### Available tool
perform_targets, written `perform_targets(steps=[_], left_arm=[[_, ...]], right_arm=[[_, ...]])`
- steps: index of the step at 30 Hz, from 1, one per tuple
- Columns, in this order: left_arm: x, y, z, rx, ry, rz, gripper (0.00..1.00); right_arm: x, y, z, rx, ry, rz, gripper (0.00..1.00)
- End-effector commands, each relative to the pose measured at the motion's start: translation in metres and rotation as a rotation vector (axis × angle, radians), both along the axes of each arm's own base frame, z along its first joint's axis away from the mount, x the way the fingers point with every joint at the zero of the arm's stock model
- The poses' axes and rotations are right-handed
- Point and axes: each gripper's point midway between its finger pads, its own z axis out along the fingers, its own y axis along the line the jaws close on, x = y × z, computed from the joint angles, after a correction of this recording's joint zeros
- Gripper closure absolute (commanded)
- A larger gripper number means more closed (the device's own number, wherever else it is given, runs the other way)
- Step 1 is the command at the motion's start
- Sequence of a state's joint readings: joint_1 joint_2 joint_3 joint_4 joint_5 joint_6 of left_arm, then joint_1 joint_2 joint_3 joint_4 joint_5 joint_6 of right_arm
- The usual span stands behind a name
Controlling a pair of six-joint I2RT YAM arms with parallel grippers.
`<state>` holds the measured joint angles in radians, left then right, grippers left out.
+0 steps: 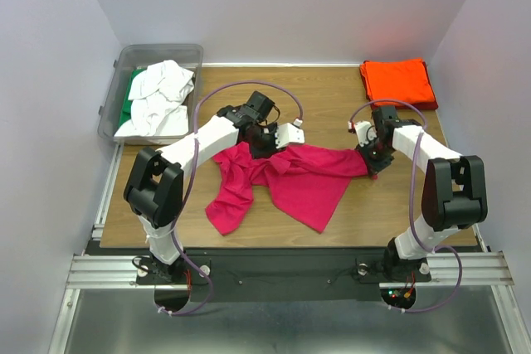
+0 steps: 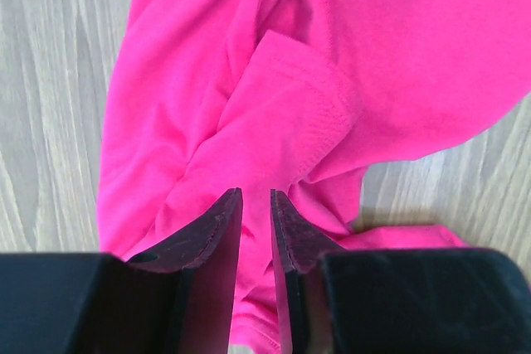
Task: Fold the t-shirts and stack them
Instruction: Flatten the tshirt out
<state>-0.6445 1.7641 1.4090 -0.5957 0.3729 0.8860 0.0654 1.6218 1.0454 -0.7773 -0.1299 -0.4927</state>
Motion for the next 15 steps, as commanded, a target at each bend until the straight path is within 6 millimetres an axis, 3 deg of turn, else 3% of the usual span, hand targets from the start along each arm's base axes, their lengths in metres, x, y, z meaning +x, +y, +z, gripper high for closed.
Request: perform_targets(steps=[1, 6, 15], left_arm=[[-0.007, -0.01, 0.009, -0.043, 0.025, -0.028, 0.65], [-0.019, -0.009, 0.004, -0.021, 0.032, -0.07, 0.55], [-0.012, -0.018, -0.005, 0.003, 0.024, -0.089, 0.54]], right_arm=[[0.009, 0.0, 0.015, 0.01, -0.047, -0.007, 0.99], [0.008, -0.001, 0.013, 0.005, -0.036, -0.001, 0.99], [0.006, 0.0, 0.009, 0.007, -0.021, 0.0, 0.99]])
